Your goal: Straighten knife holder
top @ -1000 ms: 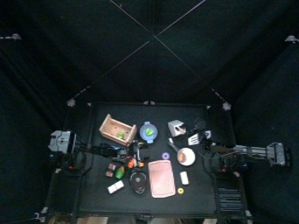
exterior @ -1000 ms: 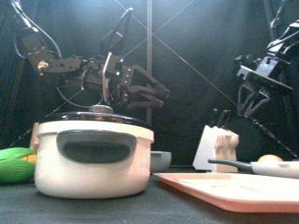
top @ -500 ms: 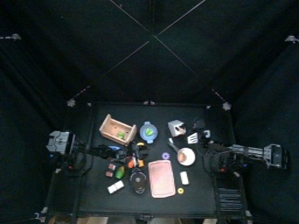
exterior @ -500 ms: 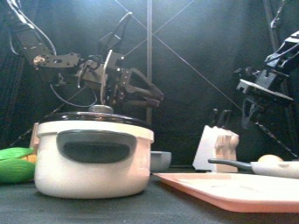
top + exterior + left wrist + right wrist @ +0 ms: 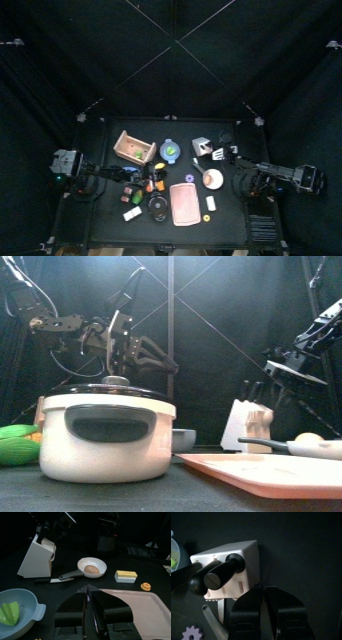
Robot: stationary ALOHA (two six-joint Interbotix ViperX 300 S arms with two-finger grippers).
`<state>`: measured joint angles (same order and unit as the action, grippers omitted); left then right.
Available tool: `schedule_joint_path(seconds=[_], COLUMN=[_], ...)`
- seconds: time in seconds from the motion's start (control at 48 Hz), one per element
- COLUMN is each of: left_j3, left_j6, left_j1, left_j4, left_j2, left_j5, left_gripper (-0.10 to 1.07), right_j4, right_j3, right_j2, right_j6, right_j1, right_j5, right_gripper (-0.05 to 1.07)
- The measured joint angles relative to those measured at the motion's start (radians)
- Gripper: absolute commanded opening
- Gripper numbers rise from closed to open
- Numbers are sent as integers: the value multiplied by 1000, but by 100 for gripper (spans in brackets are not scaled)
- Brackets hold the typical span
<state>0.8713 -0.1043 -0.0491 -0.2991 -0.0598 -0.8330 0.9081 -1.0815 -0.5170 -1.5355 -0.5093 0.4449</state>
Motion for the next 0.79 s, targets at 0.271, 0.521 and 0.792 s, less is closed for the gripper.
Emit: schedule_joint_path(seconds=[0.271,0.521,0.792], left_j3=[14,21,29], left_j6=[0,0,2], left_j1=[0,0,0], left_j4=[0,-8,-15], left_j2=[12,12,12], left_j5=[0,0,0], left_gripper=[53,53,53], right_j4=[2,-15,-18], right_j3=[3,26,66], right_j2=[14,38,100], right_j6=[-6,-9,-12], right_j1=[-3,5,31], right_j5=[-52,-87,-94], right_gripper=[47,47,47])
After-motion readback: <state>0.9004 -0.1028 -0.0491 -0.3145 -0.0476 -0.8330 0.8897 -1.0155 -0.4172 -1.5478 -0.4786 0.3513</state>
